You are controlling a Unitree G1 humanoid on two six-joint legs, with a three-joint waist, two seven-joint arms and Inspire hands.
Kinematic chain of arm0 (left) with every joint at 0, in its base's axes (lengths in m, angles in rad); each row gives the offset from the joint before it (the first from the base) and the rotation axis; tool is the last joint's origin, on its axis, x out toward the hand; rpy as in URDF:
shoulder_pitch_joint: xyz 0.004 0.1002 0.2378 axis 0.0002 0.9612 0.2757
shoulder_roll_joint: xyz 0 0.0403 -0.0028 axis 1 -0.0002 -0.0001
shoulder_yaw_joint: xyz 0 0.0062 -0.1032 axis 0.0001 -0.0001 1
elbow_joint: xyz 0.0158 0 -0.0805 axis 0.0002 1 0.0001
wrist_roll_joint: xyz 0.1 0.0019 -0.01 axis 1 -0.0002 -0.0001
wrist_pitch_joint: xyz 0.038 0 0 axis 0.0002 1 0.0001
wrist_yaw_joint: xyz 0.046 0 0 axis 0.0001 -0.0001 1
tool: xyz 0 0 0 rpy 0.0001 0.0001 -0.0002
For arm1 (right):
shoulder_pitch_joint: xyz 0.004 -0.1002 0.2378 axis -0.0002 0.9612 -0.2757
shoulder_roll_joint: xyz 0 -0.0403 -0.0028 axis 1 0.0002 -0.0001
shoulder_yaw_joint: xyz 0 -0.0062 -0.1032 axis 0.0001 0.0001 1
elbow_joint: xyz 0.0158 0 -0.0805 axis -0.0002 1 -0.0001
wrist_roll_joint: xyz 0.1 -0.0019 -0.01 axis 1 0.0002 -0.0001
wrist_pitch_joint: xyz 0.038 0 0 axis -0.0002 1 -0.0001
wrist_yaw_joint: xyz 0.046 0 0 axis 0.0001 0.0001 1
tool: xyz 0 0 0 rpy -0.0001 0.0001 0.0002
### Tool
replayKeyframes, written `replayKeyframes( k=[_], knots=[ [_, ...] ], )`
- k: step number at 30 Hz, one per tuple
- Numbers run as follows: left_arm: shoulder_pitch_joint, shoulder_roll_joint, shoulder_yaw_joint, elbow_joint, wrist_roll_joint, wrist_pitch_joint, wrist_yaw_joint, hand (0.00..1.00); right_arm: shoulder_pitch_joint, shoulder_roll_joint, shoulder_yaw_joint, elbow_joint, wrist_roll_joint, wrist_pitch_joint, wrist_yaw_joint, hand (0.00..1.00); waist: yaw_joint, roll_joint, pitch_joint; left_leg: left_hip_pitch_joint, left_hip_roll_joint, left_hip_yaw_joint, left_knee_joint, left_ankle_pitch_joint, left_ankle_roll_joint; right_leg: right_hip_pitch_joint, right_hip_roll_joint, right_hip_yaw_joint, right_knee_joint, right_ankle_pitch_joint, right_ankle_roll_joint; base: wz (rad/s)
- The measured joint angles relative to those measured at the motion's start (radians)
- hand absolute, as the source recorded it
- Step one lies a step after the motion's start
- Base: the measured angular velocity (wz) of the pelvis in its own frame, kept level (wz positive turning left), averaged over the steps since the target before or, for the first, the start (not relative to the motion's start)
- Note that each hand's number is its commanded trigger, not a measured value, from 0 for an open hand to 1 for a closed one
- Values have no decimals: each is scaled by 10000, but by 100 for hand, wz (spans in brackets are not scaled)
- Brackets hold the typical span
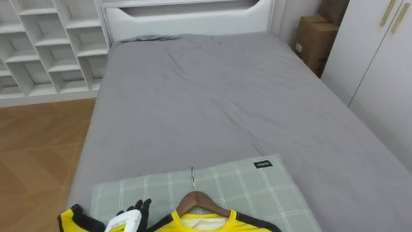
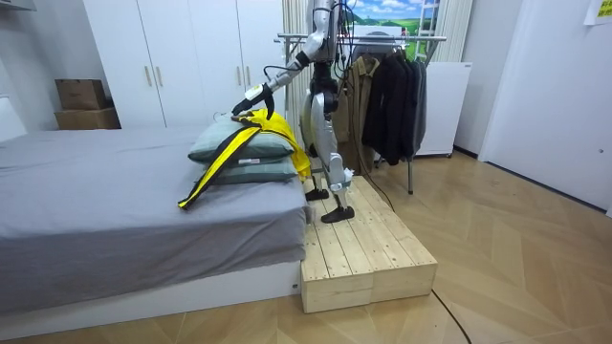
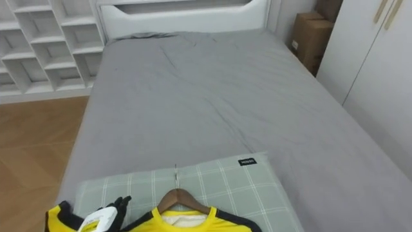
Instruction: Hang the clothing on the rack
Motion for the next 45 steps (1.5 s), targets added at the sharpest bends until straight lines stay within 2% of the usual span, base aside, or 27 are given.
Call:
replayKeyframes(
  k=[3,8,13,21,23,27,31,36,41,45],
  knots=[
    [-2,-30,-220,-5,-6,6,-189,0,-10,-43,119,-4,114,-1,2,0,-7,48,-27,-1,0,21,-2,0,0,8,-5,-11,-5,-3,-2,0],
    [-3,-51,-537,-9,3,7,-390,0,-32,-86,332,-32,113,-6,12,0,0,54,-17,-7,0,108,-18,-1,-1,2,-11,-11,-18,-19,8,0],
    [-3,-58,-906,-8,-3,3,-434,0,-57,-133,438,-72,115,-41,11,0,-25,79,77,-12,-6,110,-42,0,-1,-11,-20,-18,-12,-47,18,0],
    [-6,-63,-937,-7,-12,-9,-590,0,-79,-133,466,-70,114,-42,123,0,-34,15,119,-62,-6,113,-42,0,-1,-48,-21,-47,-7,-63,17,0],
    [-66,-60,-936,-8,-25,-9,-599,0,-102,-131,469,-62,114,-41,155,0,-40,-9,104,-179,-6,119,-23,0,-1,-153,-22,-47,12,-62,17,0],
    [-514,16,-907,24,-203,-10,-645,0,-342,-116,464,29,58,-32,181,0,-44,-27,92,-472,-4,120,21,0,-1,-497,-25,-44,170,-59,12,0],
    [-1163,43,-895,578,-225,-71,-639,0,-422,-131,469,28,-42,-32,170,0,-43,-24,91,-558,-3,126,21,0,-1,-617,-21,-9,191,-58,11,-2],
    [-1466,81,-884,1040,-221,-132,-555,0,-446,-127,561,21,-33,-32,168,0,-28,-9,80,-660,-3,175,28,0,-1,-710,-24,0,183,-58,11,0],
    [-1559,237,-547,1271,-409,-397,-522,0,-549,-153,561,13,-260,-125,172,0,-27,-5,77,-769,1,167,32,0,-1,-818,-22,-4,180,-54,3,0],
    [-1832,380,126,1671,-436,-520,-282,0,-723,-149,604,21,-349,-128,188,0,40,-39,71,-951,5,169,33,0,0,-1139,-23,-8,302,-46,-6,-2]
  ],
)
